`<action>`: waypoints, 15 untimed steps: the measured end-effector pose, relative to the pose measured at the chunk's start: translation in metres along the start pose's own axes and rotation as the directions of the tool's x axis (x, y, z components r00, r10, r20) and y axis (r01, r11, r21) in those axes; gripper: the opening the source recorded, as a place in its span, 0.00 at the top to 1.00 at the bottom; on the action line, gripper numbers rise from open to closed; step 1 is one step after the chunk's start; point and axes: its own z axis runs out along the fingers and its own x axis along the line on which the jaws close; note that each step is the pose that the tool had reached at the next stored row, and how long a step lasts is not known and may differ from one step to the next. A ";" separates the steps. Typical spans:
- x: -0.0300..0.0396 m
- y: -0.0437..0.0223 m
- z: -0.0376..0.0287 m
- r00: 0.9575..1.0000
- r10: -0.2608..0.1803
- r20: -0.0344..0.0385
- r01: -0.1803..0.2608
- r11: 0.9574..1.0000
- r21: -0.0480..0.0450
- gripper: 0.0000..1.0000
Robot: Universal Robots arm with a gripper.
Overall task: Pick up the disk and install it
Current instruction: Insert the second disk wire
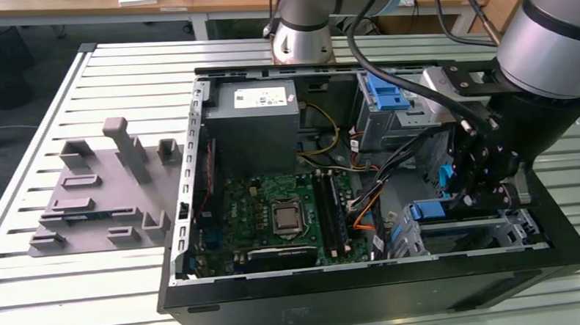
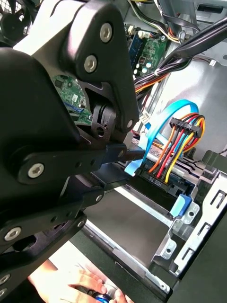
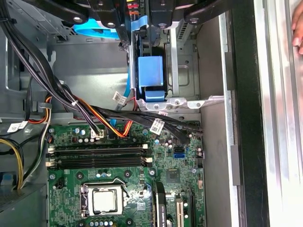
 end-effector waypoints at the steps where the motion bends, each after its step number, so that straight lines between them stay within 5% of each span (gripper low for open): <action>1: 0.0000 0.0000 -0.0004 1.000 0.000 0.000 0.000 1.000 0.000 0.69; 15: 0.0001 -0.0003 -0.0080 1.000 0.000 0.000 0.000 1.000 0.000 0.69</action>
